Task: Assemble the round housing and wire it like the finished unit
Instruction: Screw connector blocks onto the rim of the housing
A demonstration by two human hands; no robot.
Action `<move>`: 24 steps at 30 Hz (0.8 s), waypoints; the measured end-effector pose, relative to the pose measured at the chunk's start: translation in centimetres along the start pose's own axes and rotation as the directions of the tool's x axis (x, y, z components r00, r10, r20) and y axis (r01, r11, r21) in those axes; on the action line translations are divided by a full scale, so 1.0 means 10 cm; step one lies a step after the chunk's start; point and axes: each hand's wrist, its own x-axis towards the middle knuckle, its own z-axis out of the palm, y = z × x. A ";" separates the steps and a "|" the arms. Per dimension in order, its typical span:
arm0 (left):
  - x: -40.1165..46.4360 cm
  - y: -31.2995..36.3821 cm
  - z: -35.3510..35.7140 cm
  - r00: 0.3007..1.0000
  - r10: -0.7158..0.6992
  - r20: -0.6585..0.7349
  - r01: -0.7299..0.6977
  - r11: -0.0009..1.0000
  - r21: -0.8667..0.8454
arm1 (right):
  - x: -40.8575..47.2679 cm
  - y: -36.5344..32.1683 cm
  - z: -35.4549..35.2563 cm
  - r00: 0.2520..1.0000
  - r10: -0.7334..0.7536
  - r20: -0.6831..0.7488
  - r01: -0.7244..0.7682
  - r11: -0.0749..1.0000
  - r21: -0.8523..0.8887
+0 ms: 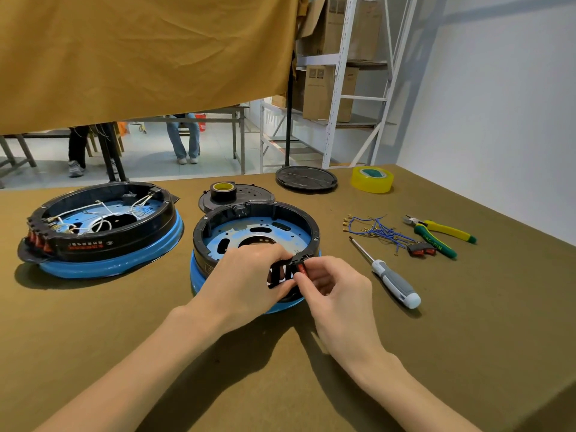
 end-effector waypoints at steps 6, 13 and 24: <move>0.02 0.01 -0.01 1.000 -0.003 0.029 0.003 1.000 0.011 | 0.01 0.07 0.04 1.000 -0.021 0.006 0.021 0.999 0.032; 0.07 -0.07 -0.11 0.988 -0.038 0.148 0.048 0.997 -0.063 | 0.04 0.11 0.01 0.999 0.012 0.048 -0.016 0.995 0.099; 0.08 -0.04 -0.17 0.951 -0.102 0.290 0.134 0.987 -0.091 | 0.00 0.11 0.03 0.999 -0.023 0.049 0.020 0.999 0.049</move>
